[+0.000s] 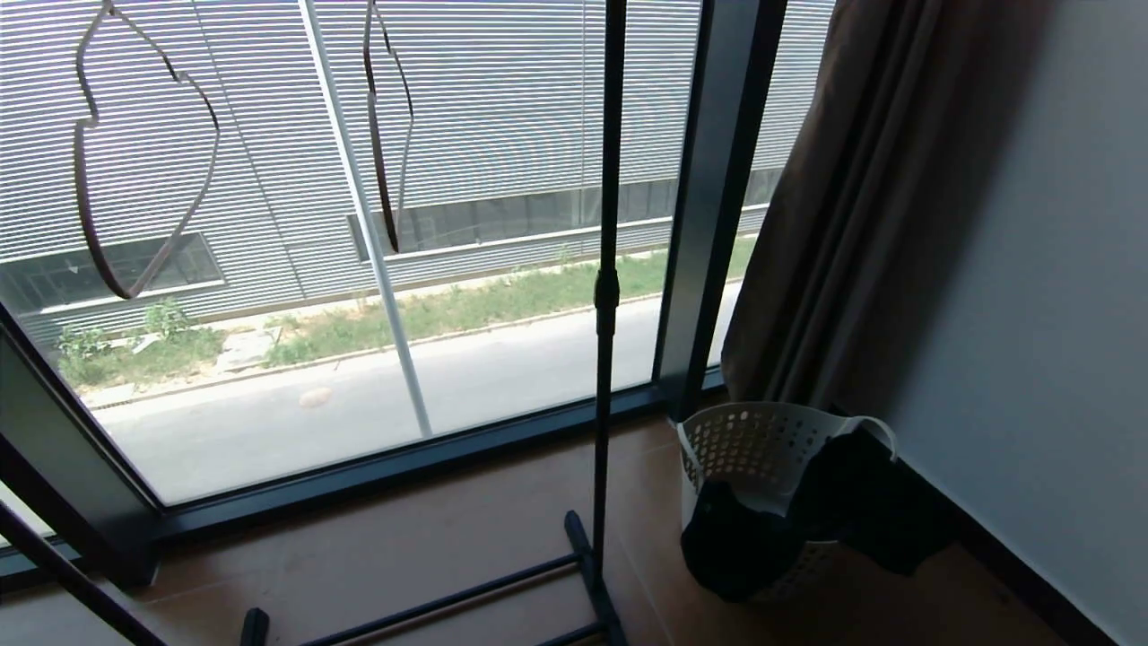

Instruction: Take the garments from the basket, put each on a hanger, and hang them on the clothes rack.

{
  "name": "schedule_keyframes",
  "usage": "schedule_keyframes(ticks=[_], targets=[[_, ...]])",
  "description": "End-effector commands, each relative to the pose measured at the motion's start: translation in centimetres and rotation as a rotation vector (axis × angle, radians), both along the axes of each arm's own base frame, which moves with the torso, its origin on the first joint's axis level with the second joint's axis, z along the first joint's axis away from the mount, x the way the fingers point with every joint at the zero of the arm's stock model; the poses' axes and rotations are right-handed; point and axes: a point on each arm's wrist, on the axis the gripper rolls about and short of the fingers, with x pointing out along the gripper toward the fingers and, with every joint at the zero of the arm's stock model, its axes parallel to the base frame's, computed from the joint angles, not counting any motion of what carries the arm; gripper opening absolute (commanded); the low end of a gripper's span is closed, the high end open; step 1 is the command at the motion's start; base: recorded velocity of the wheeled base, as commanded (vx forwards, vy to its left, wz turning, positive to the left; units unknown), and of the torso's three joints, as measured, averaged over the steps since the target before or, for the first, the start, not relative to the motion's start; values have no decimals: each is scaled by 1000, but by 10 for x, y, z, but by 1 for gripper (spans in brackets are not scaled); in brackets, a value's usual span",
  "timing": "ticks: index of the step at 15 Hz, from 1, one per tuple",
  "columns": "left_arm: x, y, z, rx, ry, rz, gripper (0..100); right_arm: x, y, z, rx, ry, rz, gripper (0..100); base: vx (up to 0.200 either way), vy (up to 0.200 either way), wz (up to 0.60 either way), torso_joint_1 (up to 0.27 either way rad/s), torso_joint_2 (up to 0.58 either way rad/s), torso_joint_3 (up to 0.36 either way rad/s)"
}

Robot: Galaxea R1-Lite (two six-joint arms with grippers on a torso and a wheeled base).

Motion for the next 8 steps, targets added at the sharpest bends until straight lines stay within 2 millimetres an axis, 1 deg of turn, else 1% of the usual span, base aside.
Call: schedule_keyframes(ticks=[1, 8], targets=[[0, 0, 0, 0, 0, 0, 100, 0, 0, 0, 0, -1, 1, 100, 200, -200, 0, 7, 2, -2], [0, 0, 0, 0, 0, 0, 100, 0, 0, 0, -1, -1, 0, 100, 0, -200, 0, 5, 4, 1]])
